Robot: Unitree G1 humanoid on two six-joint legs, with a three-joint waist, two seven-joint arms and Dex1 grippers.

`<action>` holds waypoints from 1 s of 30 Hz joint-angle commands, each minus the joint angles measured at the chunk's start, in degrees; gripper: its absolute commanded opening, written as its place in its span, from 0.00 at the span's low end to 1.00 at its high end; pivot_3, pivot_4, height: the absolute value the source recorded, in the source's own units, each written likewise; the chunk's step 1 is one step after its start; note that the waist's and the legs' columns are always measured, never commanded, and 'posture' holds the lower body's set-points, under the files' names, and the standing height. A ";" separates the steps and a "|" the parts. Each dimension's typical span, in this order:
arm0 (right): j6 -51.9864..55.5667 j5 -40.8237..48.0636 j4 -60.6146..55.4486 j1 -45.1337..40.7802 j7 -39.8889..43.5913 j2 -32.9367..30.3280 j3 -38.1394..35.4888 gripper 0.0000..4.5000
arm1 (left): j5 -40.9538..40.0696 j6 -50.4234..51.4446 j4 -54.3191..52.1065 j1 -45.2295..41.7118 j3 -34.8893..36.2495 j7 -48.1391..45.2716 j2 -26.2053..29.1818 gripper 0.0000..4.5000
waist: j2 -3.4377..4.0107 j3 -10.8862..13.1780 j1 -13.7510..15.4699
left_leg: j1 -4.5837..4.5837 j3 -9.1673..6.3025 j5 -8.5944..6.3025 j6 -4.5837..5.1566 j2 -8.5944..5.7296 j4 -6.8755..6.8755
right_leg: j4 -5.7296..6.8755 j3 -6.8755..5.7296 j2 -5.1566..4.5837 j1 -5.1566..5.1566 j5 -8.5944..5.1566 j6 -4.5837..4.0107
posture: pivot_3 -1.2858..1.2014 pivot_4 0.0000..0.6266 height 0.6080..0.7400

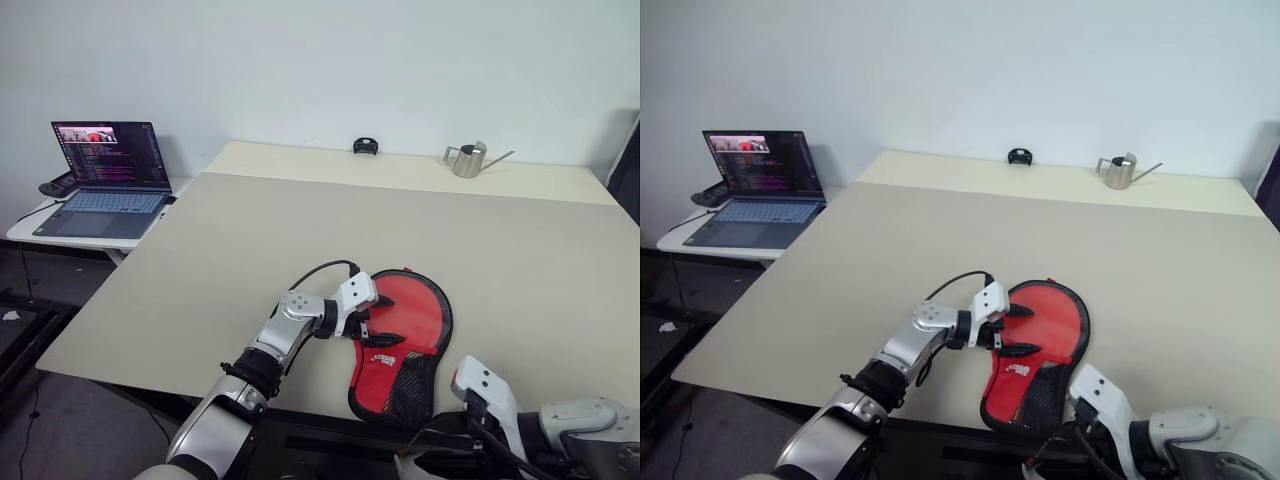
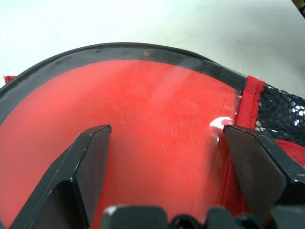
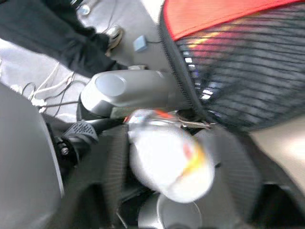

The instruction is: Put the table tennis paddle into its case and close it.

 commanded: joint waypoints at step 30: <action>-50.32 -27.64 49.44 -28.72 16.27 2.58 3.57 0.91 | -17.40 26.38 -39.53 15.02 23.90 4.64 19.71 0.91 | 0.27 0.66 -2.91 | -0.79 0.16 0.08 -0.15 0.06 -0.10 | 0.21 0.21 0.00 -1.01 0.05 -0.50 | 0.52 0.24 1.00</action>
